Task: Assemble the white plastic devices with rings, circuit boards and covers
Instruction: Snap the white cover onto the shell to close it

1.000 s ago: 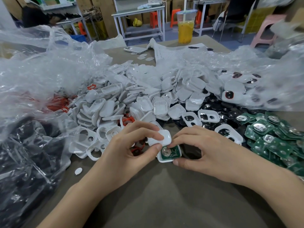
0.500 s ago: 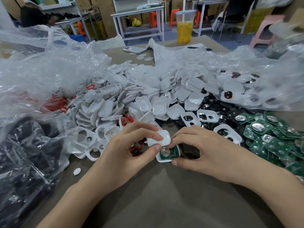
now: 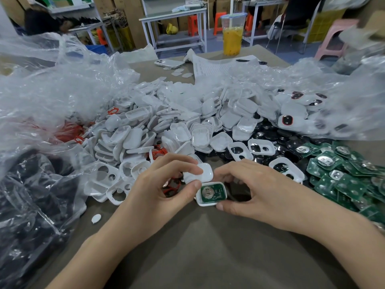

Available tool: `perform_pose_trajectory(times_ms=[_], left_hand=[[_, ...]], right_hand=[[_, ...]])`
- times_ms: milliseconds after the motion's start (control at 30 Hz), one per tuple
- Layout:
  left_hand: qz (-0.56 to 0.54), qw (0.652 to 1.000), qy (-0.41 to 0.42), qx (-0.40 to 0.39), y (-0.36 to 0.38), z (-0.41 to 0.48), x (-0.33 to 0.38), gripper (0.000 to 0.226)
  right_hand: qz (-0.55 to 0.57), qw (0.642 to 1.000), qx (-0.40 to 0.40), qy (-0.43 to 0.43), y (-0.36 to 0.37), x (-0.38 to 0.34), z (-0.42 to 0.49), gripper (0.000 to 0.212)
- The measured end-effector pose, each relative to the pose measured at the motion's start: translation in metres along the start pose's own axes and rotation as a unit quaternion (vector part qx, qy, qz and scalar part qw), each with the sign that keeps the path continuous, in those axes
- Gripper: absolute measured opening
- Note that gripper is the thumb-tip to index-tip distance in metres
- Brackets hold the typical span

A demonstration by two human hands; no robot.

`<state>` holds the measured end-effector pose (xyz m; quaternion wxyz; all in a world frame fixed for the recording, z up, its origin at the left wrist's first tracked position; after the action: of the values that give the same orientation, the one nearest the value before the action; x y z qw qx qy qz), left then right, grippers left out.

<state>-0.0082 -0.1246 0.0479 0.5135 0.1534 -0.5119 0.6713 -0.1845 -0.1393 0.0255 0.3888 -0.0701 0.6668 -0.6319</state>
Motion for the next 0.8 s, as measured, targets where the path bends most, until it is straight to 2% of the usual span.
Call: perform_pose_trajectory(times_ms=[233,400,567,800], left_hand=[[0.029,0.999,0.022,-0.009,0.003,-0.001,0.003,0.015],[0.051,0.998,0.032,-0.027,0.006,-0.003,0.003,0.015],[0.066,0.996,0.018,-0.063,0.013,-0.004,0.002,0.016],[0.069,0.992,0.012,-0.101,0.02,-0.006,0.003,0.018]], right_hand=[[0.044,0.999,0.0,0.012,0.001,0.002,-0.001,0.054],[0.039,0.999,0.003,0.013,-0.001,0.001,-0.001,0.057],[0.021,1.0,0.0,0.016,0.0,0.0,-0.001,0.072],[0.01,1.0,0.0,0.009,-0.001,-0.001,0.001,0.071]])
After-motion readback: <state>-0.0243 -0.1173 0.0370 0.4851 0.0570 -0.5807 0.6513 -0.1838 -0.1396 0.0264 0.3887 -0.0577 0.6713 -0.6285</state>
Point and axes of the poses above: each hand's wrist, its own z-axis towards the middle knuckle, its own y-axis out of the palm, x = y × z, the point moved 7 cm from there along z, towards the middle knuckle, and after that the axes turned 9 degrees about -z, right-handed, at the moved point
